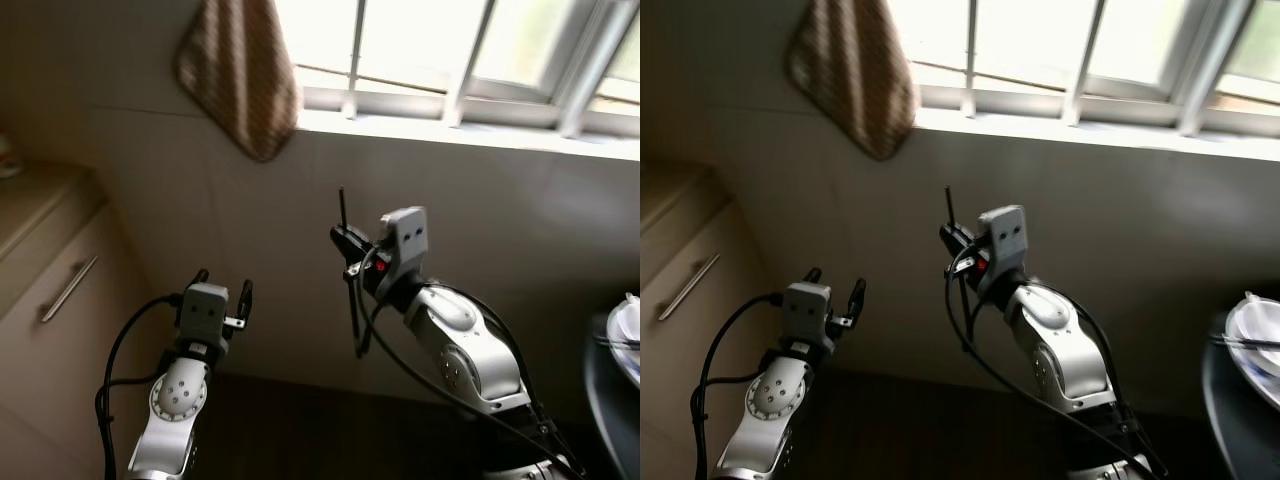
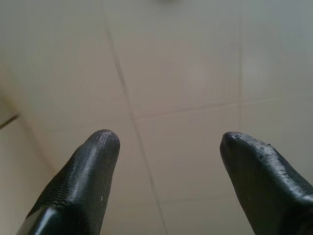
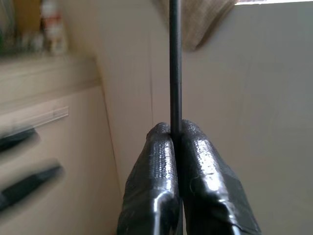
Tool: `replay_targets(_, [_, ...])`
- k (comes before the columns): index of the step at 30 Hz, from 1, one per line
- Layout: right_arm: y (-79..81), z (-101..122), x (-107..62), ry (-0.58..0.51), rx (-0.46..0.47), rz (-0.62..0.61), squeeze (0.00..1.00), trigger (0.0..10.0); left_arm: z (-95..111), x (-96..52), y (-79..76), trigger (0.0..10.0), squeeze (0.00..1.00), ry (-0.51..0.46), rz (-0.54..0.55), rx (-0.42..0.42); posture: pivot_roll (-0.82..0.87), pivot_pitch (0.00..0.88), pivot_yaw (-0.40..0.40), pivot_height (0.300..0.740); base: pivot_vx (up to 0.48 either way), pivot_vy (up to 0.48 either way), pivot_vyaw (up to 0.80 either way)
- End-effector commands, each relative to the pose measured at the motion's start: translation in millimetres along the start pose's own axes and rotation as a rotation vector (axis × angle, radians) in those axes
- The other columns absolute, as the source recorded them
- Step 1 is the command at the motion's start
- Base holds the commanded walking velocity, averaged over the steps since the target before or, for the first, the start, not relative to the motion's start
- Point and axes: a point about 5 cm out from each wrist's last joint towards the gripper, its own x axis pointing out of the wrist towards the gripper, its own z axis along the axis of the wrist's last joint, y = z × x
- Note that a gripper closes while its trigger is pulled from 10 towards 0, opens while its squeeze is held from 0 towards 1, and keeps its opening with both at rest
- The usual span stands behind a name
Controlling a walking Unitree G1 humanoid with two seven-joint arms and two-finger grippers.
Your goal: Kitchen organization
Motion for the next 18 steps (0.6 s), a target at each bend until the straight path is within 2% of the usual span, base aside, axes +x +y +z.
replay_targets(1, [1.5, -10.7, -5.2, 0.032, -0.071, 0.007, 0.0, 0.0, 3.9, -0.2, -5.6, 10.0, 0.0, -0.014, -0.024, 0.026, 0.03, 0.0, -0.042, 0.74, 0.0, 0.0, 0.8])
replay_targets(2, [1.5, -10.7, -5.2, 0.032, -0.071, 0.007, 0.0, 0.0, 3.9, -0.2, -5.6, 10.0, 0.0, -0.014, -0.024, 0.026, 0.03, 0.0, -0.042, 0.74, 0.0, 0.0, 0.8])
replay_targets(5, [5.4, -28.0, -13.6, 0.079, -0.163, 0.021, 0.0, 0.0, 4.1, -0.5, -5.7, 10.0, 0.0, -0.012, -0.026, 0.031, 0.03, 0.0, -0.041, 0.74, 0.0, 0.0, 0.8])
replay_targets(11, [11.8, -44.1, -20.7, 0.112, -0.224, 0.026, 0.0, 0.0, 3.9, -1.8, -8.3, 10.0, 0.0, -0.007, -0.046, 0.06, 0.02, 0.0, -0.039, 0.74, 0.0, 0.0, 0.8])
replay_targets(12, [15.8, -51.2, -22.5, 0.126, -0.258, 0.033, 0.0, 0.0, 1.9, -2.6, -10.4, 10.0, 0.0, 0.008, -0.066, 0.073, 0.03, 0.0, -0.038, 0.74, 0.0, 0.0, 0.8])
replay_targets(18, [15.8, -66.6, -23.5, 0.163, -0.247, 0.002, 0.0, 0.0, -8.8, -0.5, -13.6, 10.0, 0.0, 0.085, -0.121, 0.044, 0.03, 0.0, -0.035, 0.74, 0.0, 0.0, 0.8])
